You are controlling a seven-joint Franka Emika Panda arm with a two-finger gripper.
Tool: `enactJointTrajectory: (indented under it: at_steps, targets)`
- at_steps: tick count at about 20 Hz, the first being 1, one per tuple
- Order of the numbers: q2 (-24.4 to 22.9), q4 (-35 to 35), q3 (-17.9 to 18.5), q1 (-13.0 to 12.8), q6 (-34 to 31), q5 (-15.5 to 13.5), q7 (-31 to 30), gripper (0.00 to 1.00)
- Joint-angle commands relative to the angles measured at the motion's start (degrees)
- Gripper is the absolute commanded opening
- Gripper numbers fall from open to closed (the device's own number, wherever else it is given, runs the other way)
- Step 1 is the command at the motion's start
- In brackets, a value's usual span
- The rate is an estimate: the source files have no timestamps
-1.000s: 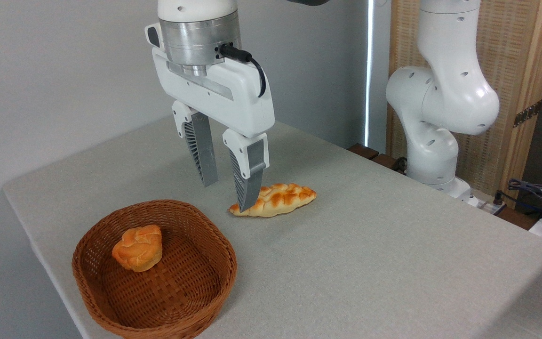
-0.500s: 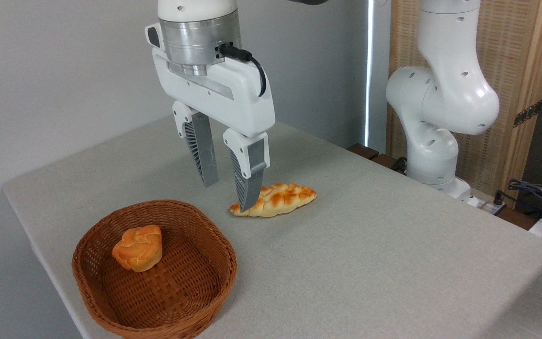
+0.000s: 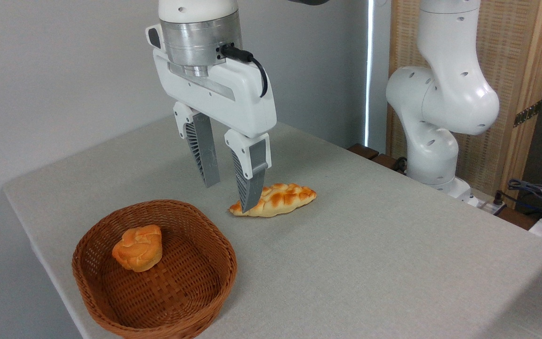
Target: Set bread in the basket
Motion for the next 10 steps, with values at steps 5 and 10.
enactJointTrajectory:
  at_steps: [5,10]
  targets:
    - [1.89,4.25,-0.07,-0.77,-2.82,0.57,-4.49,1.0]
    - [1.81,4.34,-4.64,-0.16,-2.65,0.66,-8.64,1.0]
